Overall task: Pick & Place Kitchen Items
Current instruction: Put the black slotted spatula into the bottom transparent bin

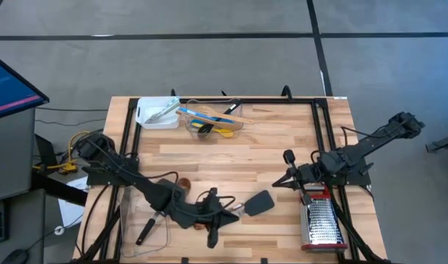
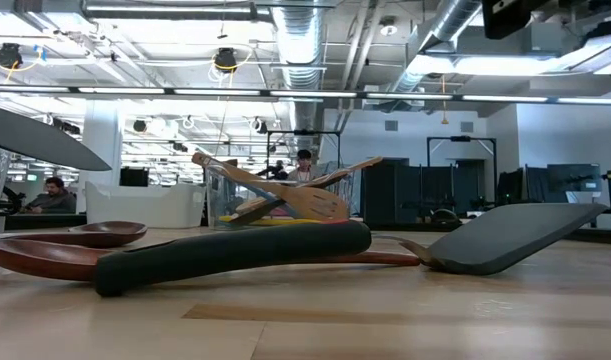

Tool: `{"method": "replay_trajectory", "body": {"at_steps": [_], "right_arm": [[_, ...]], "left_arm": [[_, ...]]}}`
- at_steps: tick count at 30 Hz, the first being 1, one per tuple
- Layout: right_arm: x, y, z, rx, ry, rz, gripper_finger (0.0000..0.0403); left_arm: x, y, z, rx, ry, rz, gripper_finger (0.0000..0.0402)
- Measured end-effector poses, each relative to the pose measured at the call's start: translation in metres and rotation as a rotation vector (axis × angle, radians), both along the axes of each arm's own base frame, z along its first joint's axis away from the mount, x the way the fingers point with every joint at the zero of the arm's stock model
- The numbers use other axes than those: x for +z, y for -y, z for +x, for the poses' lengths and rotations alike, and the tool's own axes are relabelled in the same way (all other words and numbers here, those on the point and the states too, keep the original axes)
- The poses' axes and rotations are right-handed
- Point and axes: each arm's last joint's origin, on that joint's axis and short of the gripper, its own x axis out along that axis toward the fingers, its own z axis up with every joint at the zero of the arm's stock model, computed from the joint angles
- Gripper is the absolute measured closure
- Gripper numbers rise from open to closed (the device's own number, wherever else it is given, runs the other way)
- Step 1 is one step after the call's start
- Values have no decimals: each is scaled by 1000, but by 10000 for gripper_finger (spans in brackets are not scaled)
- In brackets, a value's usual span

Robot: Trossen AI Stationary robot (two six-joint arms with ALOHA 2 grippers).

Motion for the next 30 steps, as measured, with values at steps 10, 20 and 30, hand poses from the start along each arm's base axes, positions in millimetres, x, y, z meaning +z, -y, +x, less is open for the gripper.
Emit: {"method": "replay_trajectory", "body": {"at_steps": [10,20,30], "right_arm": [[-3,1,0,-9,-24,-13,403],[-3,3,-13,-2,-76,-21,403],[-3,12,-28,-182,-117,-8,403]], "left_arm": [[-3,-37,43,-72,-46,-5,400],[-28,-54,88,-170,-142,5,400],[-51,-47,76,-104,-388,-102,400]]}}
